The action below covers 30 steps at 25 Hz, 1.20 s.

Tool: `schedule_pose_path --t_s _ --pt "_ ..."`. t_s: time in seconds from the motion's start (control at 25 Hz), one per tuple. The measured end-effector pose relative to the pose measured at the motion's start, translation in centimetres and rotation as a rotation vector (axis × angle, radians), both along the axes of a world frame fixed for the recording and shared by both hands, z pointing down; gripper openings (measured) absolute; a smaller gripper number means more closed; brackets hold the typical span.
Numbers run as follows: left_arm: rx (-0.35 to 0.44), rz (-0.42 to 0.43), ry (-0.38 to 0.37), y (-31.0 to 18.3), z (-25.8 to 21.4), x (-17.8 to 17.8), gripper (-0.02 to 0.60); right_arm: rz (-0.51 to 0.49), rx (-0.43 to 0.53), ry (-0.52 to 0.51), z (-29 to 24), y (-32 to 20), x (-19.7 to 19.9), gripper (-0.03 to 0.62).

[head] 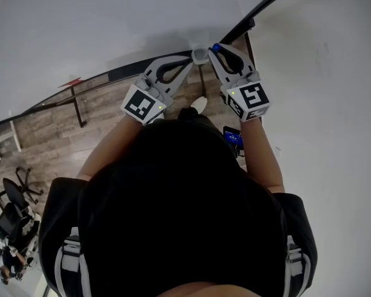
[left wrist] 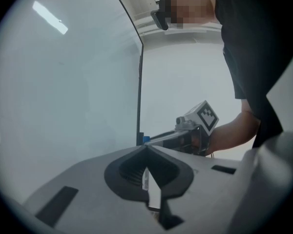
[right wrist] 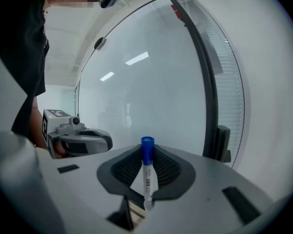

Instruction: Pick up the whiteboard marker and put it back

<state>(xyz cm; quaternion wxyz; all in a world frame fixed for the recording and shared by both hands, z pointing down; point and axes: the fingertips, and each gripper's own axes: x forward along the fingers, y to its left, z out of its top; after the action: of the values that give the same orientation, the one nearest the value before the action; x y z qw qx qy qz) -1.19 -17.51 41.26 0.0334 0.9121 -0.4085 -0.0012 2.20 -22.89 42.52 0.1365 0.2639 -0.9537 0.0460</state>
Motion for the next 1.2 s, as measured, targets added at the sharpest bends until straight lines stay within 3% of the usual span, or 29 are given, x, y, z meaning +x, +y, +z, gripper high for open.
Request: schedule_pose_path --t_s 0.56,1.2 --pt "-0.019 -0.126 0.013 -2.8 1.4 -1.3 0.005 -0.147 -0.076 0.131 7.3 -2.8 -2.1 0.065" --pt "-0.032 -0.190 0.010 -3.5 1.6 -2.0 0.005 -0.241 -0.132 0.346 14.7 -2.9 -3.4 0.066"
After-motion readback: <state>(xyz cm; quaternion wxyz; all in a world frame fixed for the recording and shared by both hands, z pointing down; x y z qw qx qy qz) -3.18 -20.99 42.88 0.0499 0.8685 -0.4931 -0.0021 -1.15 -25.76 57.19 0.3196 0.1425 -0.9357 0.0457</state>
